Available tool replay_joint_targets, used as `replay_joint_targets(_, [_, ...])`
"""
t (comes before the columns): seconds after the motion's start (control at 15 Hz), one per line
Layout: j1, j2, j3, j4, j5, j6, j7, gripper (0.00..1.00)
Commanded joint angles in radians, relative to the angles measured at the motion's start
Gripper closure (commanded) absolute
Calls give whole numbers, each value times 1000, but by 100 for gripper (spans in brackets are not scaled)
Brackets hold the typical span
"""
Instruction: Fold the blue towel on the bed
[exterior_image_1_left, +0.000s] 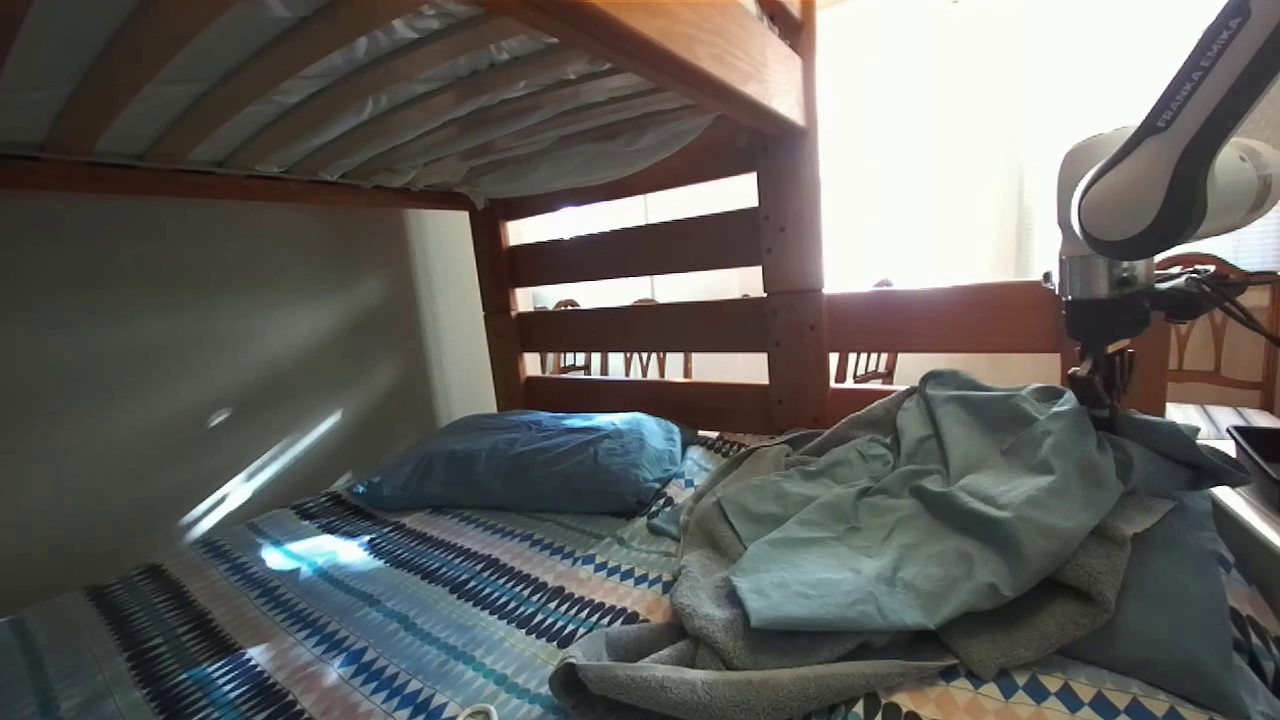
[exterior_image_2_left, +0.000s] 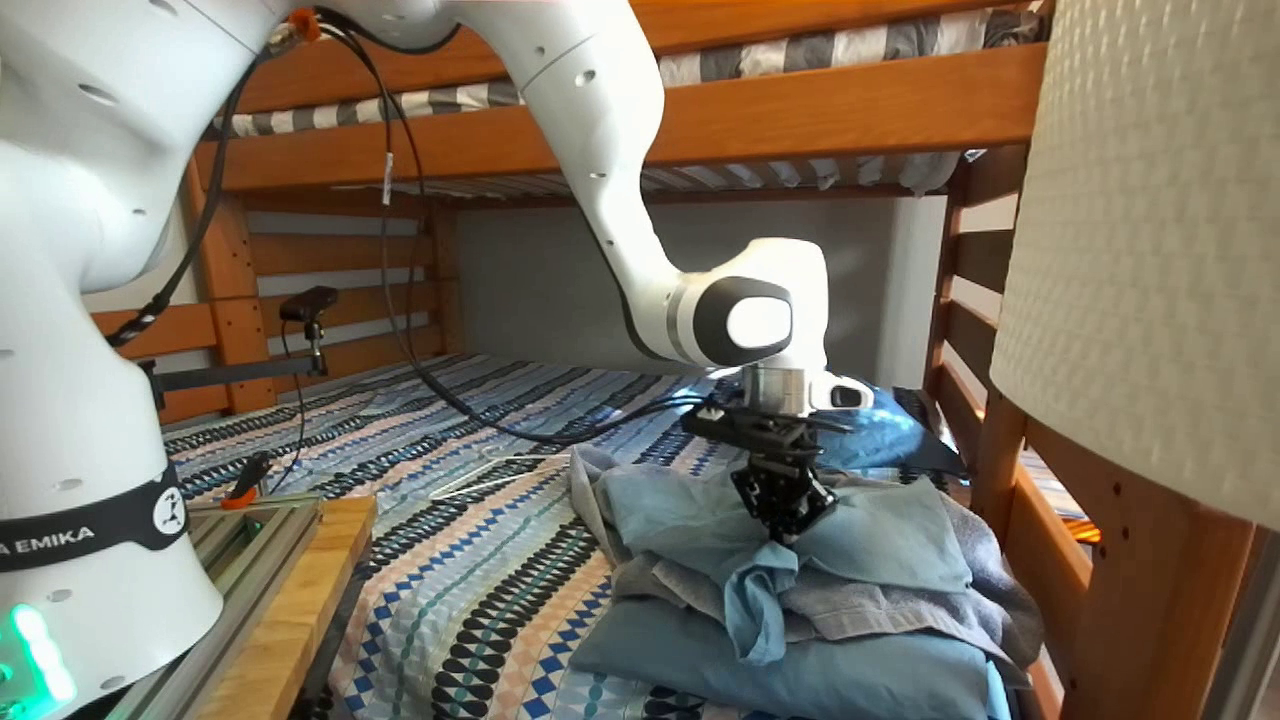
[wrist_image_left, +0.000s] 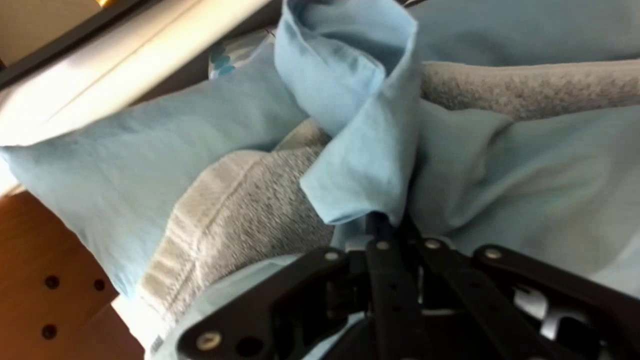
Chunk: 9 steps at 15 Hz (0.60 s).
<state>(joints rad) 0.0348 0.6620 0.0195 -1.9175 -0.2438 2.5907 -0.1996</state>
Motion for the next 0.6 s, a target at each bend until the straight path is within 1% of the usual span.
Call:
replay_joint_targets(0.0, [76, -109, 14, -69, -74, -29, -36, 99])
replay_joint_targets(0.13, [105, -143, 46, -89, -97, -6, -69, 99])
replay_joint_targets(0.27, [118, -171, 86, -101, -101, 9, -124, 99])
replay_joint_targets(0.53, [91, -171, 175, -88, -74, 47, -302, 99])
